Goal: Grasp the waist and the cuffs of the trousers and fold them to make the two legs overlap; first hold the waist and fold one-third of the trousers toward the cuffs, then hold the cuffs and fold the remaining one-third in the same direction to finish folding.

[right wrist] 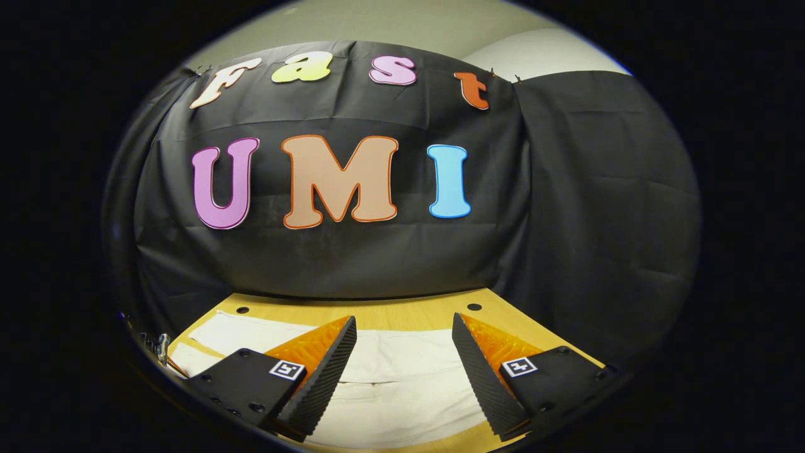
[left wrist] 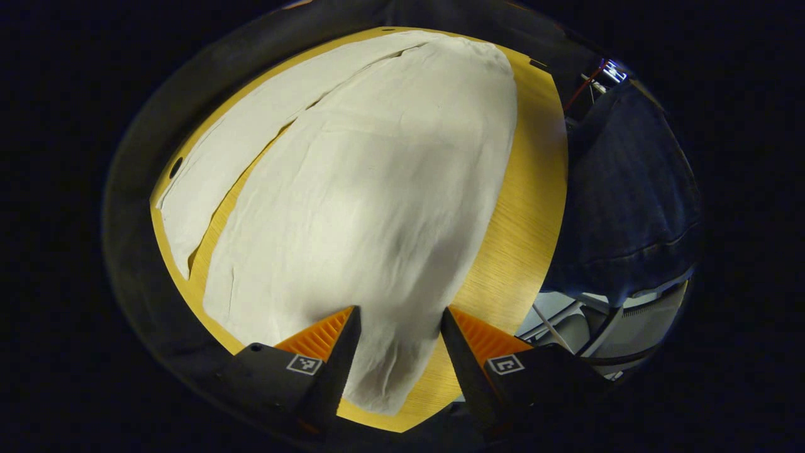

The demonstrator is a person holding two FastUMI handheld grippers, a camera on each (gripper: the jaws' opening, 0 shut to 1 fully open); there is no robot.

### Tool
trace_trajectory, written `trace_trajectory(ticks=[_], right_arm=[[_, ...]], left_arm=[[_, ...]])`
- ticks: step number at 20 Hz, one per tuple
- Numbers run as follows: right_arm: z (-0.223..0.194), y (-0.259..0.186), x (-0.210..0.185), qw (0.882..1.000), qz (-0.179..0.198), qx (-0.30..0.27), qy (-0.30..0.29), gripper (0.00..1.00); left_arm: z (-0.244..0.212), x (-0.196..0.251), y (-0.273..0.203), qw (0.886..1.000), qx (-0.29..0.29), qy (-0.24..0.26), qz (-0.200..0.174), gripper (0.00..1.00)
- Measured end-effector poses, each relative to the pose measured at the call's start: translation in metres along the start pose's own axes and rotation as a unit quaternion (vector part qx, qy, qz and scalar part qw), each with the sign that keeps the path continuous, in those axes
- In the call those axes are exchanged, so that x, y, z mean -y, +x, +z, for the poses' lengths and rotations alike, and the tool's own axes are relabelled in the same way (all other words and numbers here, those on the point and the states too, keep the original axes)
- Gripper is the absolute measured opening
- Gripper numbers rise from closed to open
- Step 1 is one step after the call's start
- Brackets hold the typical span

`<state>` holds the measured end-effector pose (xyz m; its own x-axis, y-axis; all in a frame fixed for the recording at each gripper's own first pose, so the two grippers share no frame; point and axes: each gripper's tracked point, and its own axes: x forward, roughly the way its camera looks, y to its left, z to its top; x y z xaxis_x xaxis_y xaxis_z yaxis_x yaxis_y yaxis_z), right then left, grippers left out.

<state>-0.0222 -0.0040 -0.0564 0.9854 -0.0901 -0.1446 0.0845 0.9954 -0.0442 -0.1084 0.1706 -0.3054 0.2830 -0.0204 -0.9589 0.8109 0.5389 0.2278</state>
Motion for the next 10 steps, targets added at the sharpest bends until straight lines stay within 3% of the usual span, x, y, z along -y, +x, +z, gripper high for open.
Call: trace_trajectory(ticks=[6, 10], right_arm=[[-0.006, 0.005, 0.001, 1.000, 0.007, -0.004, -0.003, 0.98], [-0.014, 0.013, 0.001, 1.000, 0.022, -0.015, -0.017, 0.98]], left_arm=[[-0.001, -0.003, 0.003, 1.000, -0.019, 0.014, 0.003, 0.79], [-0.001, -0.008, 0.005, 0.999, -0.033, 0.013, 0.006, 0.66]])
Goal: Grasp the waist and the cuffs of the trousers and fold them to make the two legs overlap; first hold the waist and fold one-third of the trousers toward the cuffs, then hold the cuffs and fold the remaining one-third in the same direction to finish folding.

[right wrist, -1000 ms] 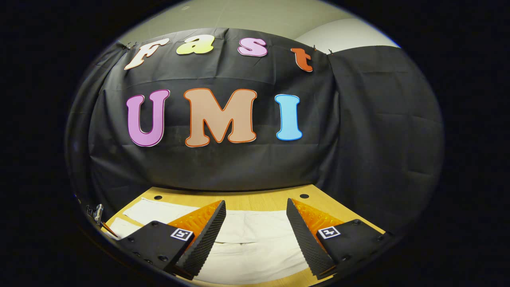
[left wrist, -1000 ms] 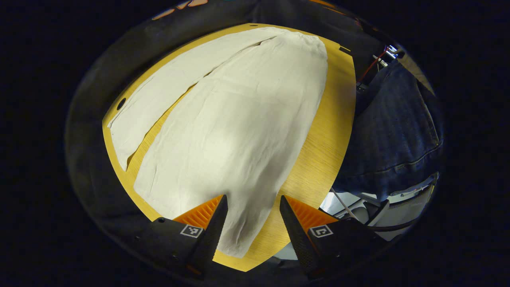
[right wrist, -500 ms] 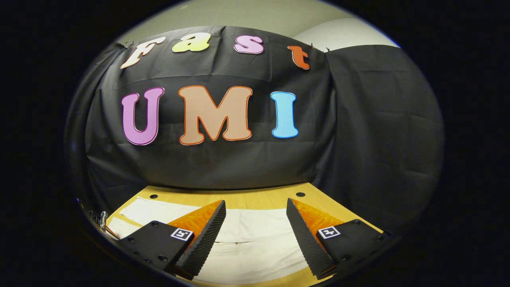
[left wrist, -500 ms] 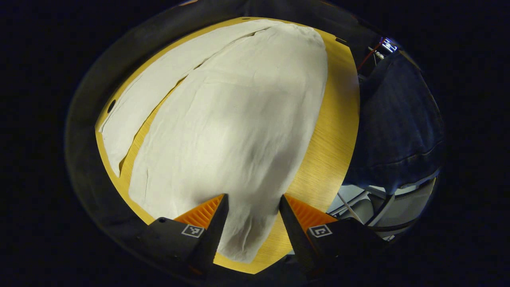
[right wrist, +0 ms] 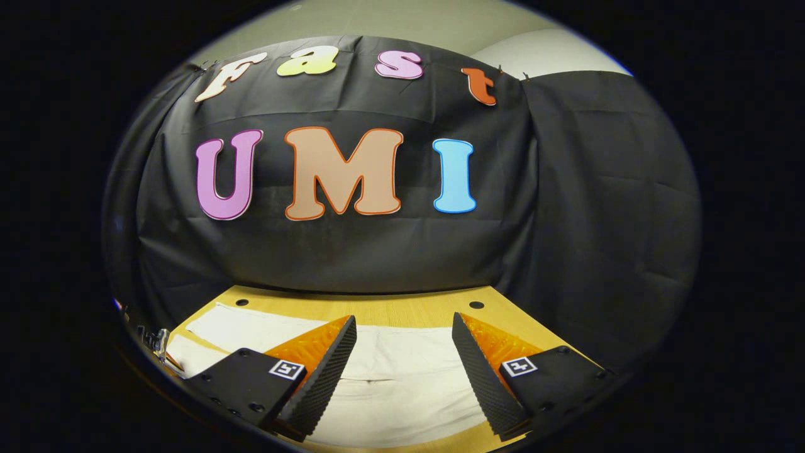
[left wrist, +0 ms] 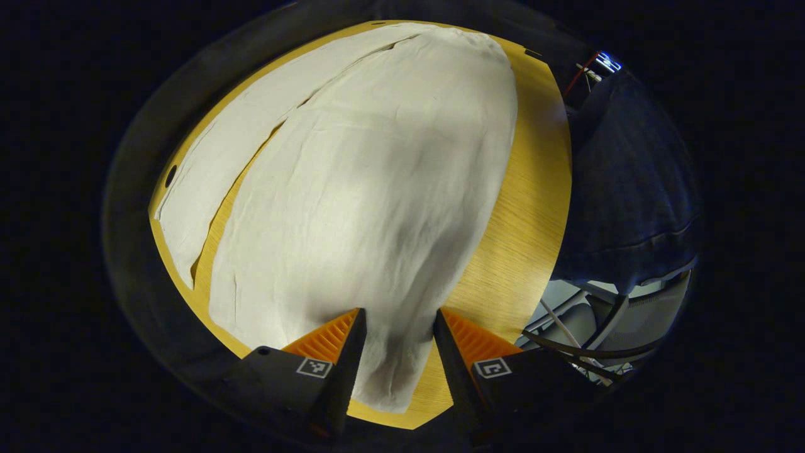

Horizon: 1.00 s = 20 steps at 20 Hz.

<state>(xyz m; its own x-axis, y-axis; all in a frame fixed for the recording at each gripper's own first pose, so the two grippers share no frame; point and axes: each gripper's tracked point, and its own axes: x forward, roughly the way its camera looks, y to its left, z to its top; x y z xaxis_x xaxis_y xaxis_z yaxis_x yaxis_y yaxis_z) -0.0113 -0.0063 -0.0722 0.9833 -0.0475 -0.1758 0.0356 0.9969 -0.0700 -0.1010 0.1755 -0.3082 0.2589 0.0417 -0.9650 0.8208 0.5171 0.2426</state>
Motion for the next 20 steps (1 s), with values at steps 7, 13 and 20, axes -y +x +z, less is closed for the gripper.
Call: trace_trajectory(ticks=[7, 13, 20], right_arm=[[-0.028, 0.014, -0.020, 0.995, 0.078, -0.038, -0.053, 0.97], [-0.089, 0.014, -0.030, 0.962, 0.187, -0.102, -0.171, 0.98], [-0.185, 0.006, 0.019, 0.877, 0.297, -0.224, -0.304, 0.98]], left_arm=[[0.002, -0.017, 0.000, 1.000, -0.008, 0.005, 0.014, 0.08], [0.002, -0.017, 0.000, 1.000, -0.011, 0.007, 0.019, 0.01], [0.002, -0.015, 0.001, 0.999, -0.023, 0.002, 0.044, 0.01]])
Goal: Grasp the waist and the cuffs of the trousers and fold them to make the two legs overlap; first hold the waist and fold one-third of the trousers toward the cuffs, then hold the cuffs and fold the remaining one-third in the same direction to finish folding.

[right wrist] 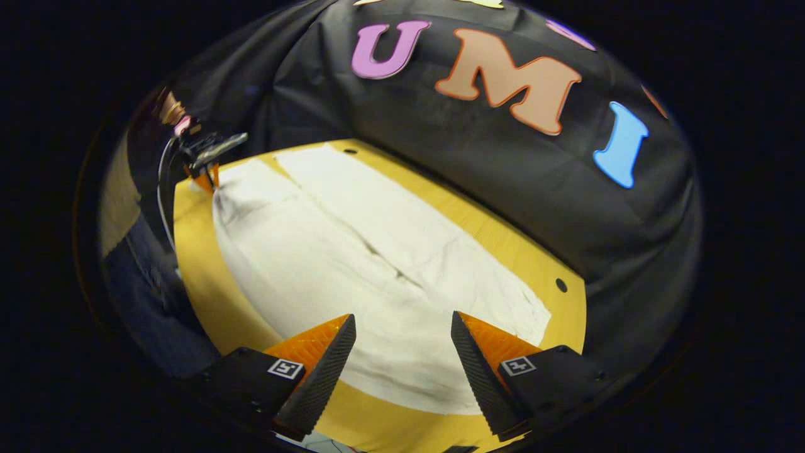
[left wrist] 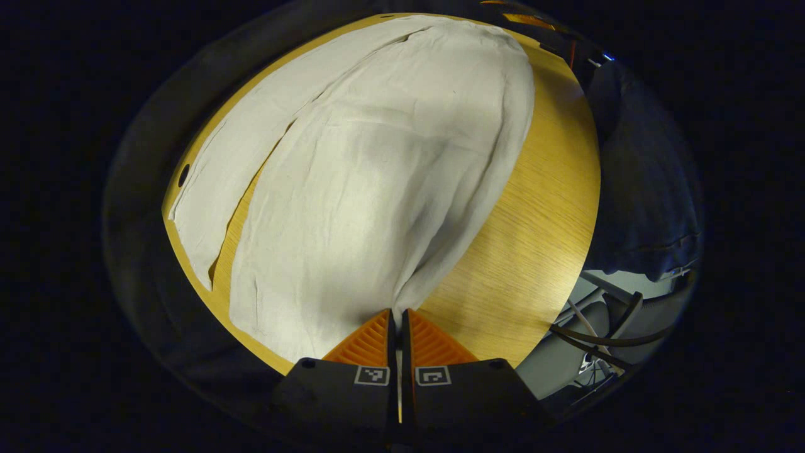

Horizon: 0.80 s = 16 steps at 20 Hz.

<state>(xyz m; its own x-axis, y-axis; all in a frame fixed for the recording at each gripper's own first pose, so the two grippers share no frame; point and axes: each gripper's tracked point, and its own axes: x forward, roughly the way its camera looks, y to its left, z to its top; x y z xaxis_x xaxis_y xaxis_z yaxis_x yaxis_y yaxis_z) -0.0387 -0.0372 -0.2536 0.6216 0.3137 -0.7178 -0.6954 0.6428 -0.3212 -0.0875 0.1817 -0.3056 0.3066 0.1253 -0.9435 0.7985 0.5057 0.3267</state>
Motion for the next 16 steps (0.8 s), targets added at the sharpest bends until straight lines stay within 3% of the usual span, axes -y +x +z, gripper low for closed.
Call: trace_trajectory(ticks=[4, 8, 15, 16], right_arm=[[-0.059, 0.007, 0.001, 0.994, 0.056, -0.080, -0.050, 0.98], [-0.110, 0.012, -0.004, 0.977, 0.111, -0.148, -0.103, 0.98], [-0.130, 0.027, -0.009, 0.961, 0.165, -0.188, -0.118, 0.99], [-0.131, 0.029, -0.009, 0.959, 0.172, -0.191, -0.118, 0.95]], left_arm=[[-0.001, 0.001, 0.000, 1.000, -0.008, -0.008, 0.019, 0.01], [-0.002, -0.001, 0.002, 0.999, -0.016, 0.000, 0.038, 0.00], [-0.002, -0.001, 0.003, 0.998, -0.027, -0.001, 0.051, 0.01], [-0.002, 0.000, 0.003, 0.998, -0.029, 0.001, 0.052, 0.01]])
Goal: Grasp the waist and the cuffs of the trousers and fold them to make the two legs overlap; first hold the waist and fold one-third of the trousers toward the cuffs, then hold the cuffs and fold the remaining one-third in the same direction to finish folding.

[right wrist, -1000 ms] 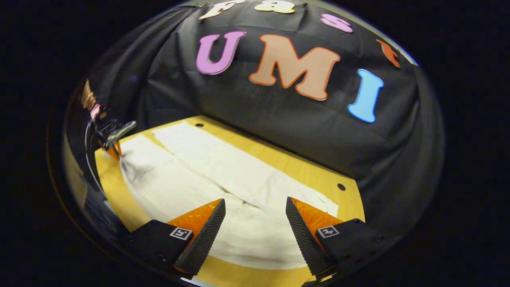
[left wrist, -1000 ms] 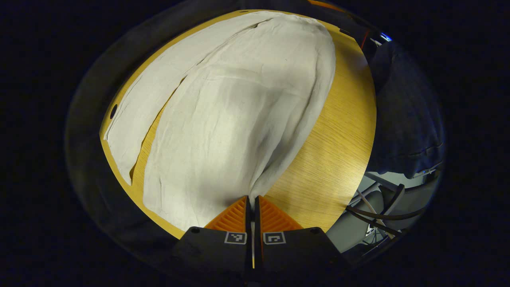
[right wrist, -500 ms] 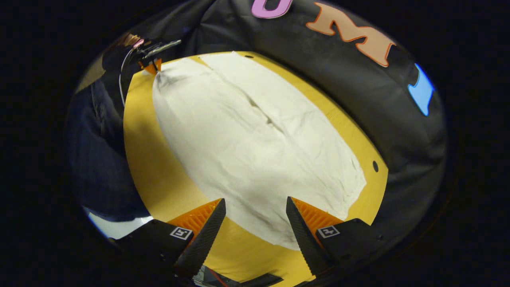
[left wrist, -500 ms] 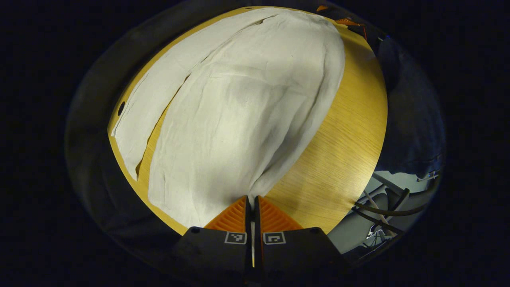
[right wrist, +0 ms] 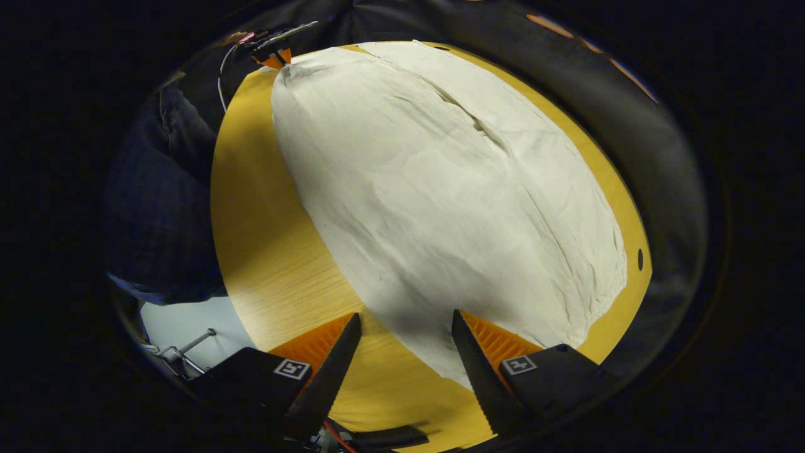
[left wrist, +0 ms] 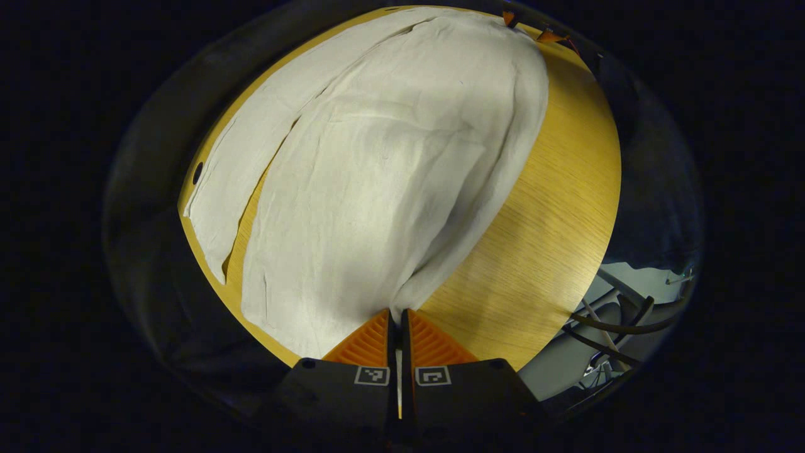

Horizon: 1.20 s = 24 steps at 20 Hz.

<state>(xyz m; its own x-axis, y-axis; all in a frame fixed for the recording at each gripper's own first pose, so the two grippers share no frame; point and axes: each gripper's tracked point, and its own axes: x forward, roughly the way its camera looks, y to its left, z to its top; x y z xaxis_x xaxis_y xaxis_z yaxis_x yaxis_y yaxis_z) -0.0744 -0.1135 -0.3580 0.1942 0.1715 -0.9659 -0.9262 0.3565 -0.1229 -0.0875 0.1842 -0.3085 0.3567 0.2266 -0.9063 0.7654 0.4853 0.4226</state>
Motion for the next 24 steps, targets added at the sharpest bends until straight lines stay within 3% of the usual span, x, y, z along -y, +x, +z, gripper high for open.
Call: trace_trajectory(ticks=[4, 5, 6, 9, 11, 13, 19, 22, 24], right_arm=[[-0.001, 0.000, 0.000, 0.999, 0.028, -0.021, 0.013, 0.83], [0.000, 0.003, 0.001, 0.999, 0.025, -0.026, 0.017, 0.91], [-0.001, 0.004, 0.001, 0.999, 0.026, -0.034, 0.024, 0.88], [0.000, 0.003, 0.010, 0.998, 0.013, -0.052, 0.038, 0.57], [0.000, 0.003, 0.018, 0.998, -0.002, -0.053, 0.041, 0.25], [-0.001, 0.004, 0.019, 0.997, -0.008, -0.056, 0.046, 0.11], [-0.004, -0.001, 0.016, 0.989, 0.000, -0.088, 0.117, 0.06], [-0.003, -0.001, 0.017, 0.985, -0.022, -0.072, 0.155, 0.02], [0.000, -0.003, 0.018, 0.976, -0.046, -0.056, 0.205, 0.02]], left_arm=[[0.000, 0.001, 0.000, 1.000, -0.002, 0.005, 0.005, 0.00], [0.000, 0.001, 0.000, 1.000, -0.002, 0.003, 0.005, 0.00], [0.000, 0.001, 0.001, 1.000, -0.002, 0.002, 0.005, 0.00], [0.001, 0.002, 0.001, 1.000, -0.003, 0.000, 0.004, 0.00], [0.000, 0.002, 0.002, 1.000, -0.005, 0.002, 0.003, 0.01], [0.000, 0.002, 0.002, 1.000, -0.005, 0.000, 0.000, 0.00], [0.000, 0.002, 0.003, 0.999, 0.007, -0.030, 0.012, 0.00], [0.002, 0.003, -0.001, 0.996, 0.029, -0.087, 0.023, 0.00], [0.007, -0.004, -0.009, 0.989, 0.056, -0.130, 0.042, 0.00]])
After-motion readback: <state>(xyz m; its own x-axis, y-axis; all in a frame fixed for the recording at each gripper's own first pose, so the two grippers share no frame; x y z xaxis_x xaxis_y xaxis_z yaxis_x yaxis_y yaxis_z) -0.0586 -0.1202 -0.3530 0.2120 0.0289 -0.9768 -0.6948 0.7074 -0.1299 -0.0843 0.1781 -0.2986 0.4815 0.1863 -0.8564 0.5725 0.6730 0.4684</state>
